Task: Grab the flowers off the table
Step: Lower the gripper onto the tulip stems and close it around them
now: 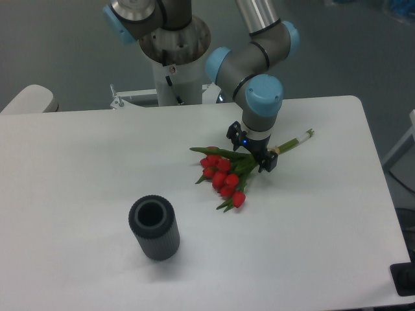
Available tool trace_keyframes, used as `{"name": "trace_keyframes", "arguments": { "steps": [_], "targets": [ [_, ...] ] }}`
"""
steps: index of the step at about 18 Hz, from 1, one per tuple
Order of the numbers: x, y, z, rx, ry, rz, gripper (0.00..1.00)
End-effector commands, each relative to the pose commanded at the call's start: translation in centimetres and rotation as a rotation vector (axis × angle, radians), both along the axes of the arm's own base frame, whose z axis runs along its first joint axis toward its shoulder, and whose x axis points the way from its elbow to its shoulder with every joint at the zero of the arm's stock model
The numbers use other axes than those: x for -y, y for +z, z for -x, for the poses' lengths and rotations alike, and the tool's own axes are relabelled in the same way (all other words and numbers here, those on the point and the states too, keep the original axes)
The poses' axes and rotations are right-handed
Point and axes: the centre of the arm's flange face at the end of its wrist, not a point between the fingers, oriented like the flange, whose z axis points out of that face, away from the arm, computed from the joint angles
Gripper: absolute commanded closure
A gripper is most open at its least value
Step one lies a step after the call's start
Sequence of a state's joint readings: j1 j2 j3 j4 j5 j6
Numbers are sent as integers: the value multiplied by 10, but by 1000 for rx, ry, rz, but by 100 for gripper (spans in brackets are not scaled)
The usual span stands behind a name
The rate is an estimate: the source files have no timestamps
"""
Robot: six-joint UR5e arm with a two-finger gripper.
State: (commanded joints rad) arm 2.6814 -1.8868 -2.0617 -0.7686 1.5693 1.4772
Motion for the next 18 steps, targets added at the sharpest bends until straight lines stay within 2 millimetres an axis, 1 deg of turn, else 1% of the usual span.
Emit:
{"name": "trace_keyframes", "arguments": {
  "steps": [1, 2, 3, 4, 5, 7, 10, 13, 15, 18],
  "targets": [
    [0, 0, 0, 0, 0, 0, 44],
    [-1, 2, 2, -4, -2, -2, 60],
    [-2, 3, 3, -8, -2, -4, 70],
    [-2, 5, 5, -11, -3, -5, 76],
    [-3, 5, 5, -12, -5, -6, 79],
    [-2, 4, 6, -11, -9, -5, 79],
    [-6, 12, 13, -26, -12, -16, 79],
    [-6, 14, 15, -32, -11, -19, 79],
    [-13, 28, 22, -52, -15, -32, 79],
    [-32, 63, 37, -74, -24, -123, 79]
  ]
}}
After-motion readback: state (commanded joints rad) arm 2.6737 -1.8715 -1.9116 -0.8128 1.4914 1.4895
